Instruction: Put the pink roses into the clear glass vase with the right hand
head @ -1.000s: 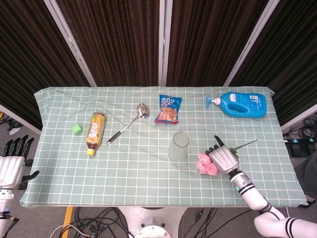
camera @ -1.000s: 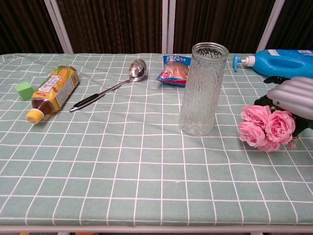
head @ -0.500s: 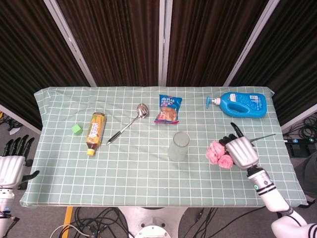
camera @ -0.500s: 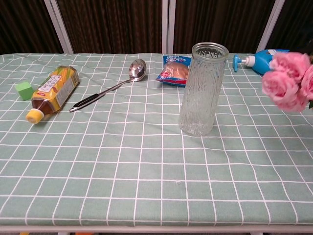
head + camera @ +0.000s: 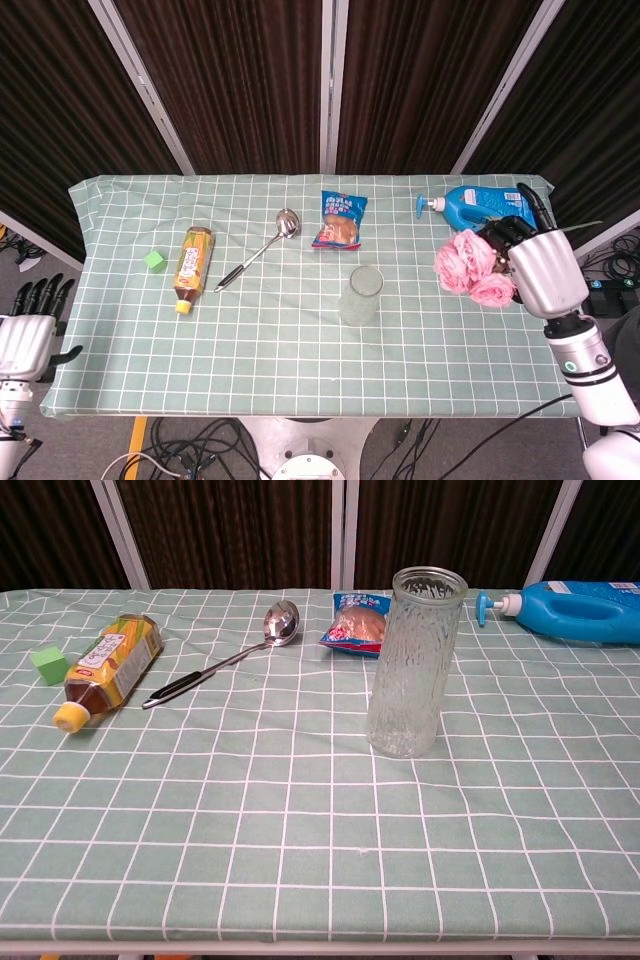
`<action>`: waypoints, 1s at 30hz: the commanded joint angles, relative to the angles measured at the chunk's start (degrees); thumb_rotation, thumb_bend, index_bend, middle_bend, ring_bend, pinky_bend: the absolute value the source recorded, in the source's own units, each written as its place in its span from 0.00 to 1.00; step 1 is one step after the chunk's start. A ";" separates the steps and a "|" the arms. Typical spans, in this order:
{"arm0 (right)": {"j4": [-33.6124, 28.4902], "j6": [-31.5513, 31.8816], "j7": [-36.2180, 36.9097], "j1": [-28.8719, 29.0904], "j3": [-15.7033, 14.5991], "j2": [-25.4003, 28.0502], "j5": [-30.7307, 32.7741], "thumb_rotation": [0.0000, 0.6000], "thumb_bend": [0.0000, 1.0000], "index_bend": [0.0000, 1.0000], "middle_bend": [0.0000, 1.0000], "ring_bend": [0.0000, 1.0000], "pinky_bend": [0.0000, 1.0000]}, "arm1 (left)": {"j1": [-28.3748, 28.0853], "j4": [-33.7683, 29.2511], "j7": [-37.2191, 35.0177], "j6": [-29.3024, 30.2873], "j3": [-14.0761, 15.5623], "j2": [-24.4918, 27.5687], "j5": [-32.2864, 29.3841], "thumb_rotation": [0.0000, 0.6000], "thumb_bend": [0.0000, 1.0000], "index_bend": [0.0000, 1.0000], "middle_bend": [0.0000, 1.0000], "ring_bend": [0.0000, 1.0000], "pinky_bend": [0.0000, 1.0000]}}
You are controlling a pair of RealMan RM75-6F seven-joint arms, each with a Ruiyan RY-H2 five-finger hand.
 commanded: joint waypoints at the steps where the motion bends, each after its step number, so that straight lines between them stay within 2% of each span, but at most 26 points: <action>1: 4.68 5.53 10.35 1.34 2.73 -6.65 -2.78 1.00 0.20 0.56 0.49 0.38 0.00 | 0.05 0.01 0.01 0.03 0.05 0.01 0.01 1.00 0.00 0.05 0.00 0.00 0.02; 8: 11.02 14.62 20.74 2.81 5.84 -16.77 -5.93 1.00 0.21 0.56 0.49 0.37 0.00 | -0.03 0.70 -0.77 -0.94 0.30 -0.11 -0.38 1.00 0.00 0.05 0.00 0.00 0.02; 13: 9.86 17.96 32.91 2.98 6.69 -21.68 -4.75 1.00 0.21 0.56 0.49 0.38 0.01 | -0.08 1.37 -1.27 -0.80 0.33 -0.47 -0.07 1.00 0.00 0.05 0.00 0.00 0.02; 16: 5.60 16.61 42.02 2.39 6.78 -22.80 -0.88 1.00 0.21 0.56 0.49 0.38 0.01 | -0.06 1.53 -1.42 -0.72 0.40 -0.51 0.09 1.00 0.00 0.05 0.00 0.00 0.02; 21: 0.58 11.87 52.11 1.64 7.02 -21.85 4.32 1.00 0.21 0.56 0.49 0.36 0.02 | -0.01 1.60 -1.57 -0.83 0.43 -0.35 -0.05 1.00 0.00 0.05 0.00 0.00 0.02; 30: -2.77 3.19 64.13 1.78 6.51 -17.62 5.15 1.00 0.19 0.56 0.49 0.32 0.03 | -0.20 1.76 -1.40 -1.28 0.44 -0.54 -0.20 1.00 0.00 0.05 0.00 0.00 0.02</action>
